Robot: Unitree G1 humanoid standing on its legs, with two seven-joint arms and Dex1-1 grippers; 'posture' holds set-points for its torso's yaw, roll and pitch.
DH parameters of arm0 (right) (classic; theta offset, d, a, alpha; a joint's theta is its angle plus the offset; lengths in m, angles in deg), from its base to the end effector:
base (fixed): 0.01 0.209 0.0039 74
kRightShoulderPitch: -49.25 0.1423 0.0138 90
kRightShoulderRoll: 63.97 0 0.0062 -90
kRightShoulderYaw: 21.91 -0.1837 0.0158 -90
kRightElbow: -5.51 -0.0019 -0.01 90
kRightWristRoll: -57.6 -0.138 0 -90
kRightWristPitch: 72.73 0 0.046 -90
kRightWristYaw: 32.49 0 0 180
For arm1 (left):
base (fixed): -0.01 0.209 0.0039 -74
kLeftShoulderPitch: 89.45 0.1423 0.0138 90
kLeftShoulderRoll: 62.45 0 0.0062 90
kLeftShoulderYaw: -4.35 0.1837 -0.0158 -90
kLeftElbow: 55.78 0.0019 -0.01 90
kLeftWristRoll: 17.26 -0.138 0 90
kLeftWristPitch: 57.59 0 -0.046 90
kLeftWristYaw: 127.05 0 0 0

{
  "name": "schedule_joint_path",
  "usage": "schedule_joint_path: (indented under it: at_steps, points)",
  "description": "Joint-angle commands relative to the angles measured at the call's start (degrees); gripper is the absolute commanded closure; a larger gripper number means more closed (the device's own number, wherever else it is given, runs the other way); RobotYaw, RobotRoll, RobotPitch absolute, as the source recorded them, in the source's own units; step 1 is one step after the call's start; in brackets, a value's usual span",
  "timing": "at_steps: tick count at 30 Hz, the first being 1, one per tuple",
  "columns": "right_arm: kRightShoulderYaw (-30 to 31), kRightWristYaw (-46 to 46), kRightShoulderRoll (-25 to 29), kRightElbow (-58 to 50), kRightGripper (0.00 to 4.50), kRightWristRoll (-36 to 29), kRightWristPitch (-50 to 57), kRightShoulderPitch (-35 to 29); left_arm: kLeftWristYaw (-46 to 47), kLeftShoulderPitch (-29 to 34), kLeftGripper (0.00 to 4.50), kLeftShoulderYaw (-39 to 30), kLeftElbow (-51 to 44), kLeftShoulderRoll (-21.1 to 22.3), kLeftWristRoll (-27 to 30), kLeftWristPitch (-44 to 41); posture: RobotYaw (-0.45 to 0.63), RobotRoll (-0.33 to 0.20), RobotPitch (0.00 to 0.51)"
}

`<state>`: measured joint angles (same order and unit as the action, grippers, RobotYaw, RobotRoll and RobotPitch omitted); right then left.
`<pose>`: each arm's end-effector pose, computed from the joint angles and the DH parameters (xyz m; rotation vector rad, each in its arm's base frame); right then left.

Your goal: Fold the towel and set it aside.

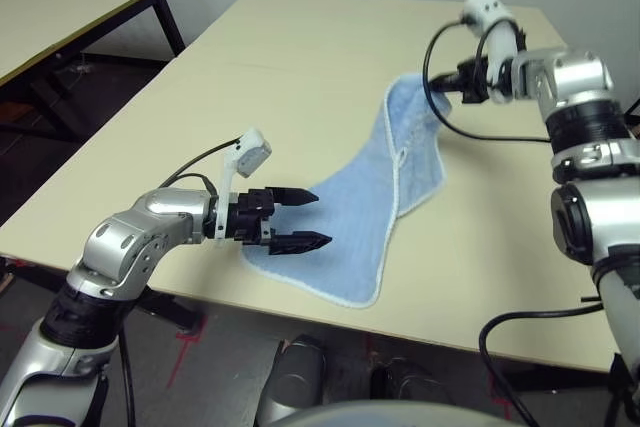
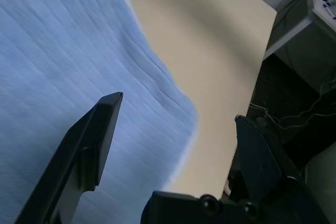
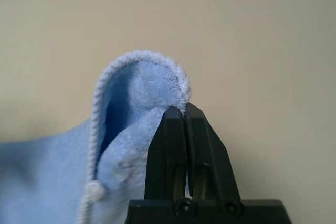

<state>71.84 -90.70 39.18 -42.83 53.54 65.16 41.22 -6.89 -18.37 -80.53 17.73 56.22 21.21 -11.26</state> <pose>0.3508 -0.1893 0.3305 -0.2222 0.2536 0.8140 0.2382 0.2194 0.1626 0.0756 0.3862 -1.2911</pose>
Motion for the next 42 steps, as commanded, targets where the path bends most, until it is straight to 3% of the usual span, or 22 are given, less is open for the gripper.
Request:
schedule_joint_path:
  at_steps: [1,6,11,18,25,34,42]
  points:
    - [1.5,-3.4,1.1,-4.3,4.46,-2.2,5.7,3.0,-0.4,0.4,0.0,-1.4,-0.8,-0.2,1.9,-1.8,0.2,0.0,0.063]
    - [2.9,-3.9,1.7,-6.6,4.46,-2.6,7.9,4.8,1.9,-0.1,0.0,-2.0,-2.0,-1.6,3.6,-4.1,0.2,0.0,0.059]
    - [3.7,-3.6,1.3,-6.4,4.46,-2.6,7.3,4.5,9.3,-5.3,0.0,-0.6,1.2,-7.5,2.2,-7.7,0.21,0.0,0.055]
    - [3.3,-0.8,0.3,-3.2,4.46,-2.4,5.5,5.6,16.0,-14.3,0.0,7.6,7.2,-14.5,-4.5,-12.5,0.22,0.0,0.054]
    - [2.7,2.2,-0.5,2.6,4.46,-2.1,1.7,8.0,15.9,-19.8,0.0,13.0,12.5,-19.5,-5.6,-19.4,0.22,0.0,0.055]
    - [3.0,2.3,-0.8,5.1,4.46,-2.1,-0.4,8.5,15.3,-23.4,0.0,20.8,21.2,-24.7,-12.5,-17.3,0.22,0.0,0.054]
    - [2.8,2.3,-0.3,5.1,4.46,-2.1,-0.6,8.1,14.3,-22.7,0.0,25.9,23.9,-26.4,-17.0,-16.9,0.21,0.0,0.053]
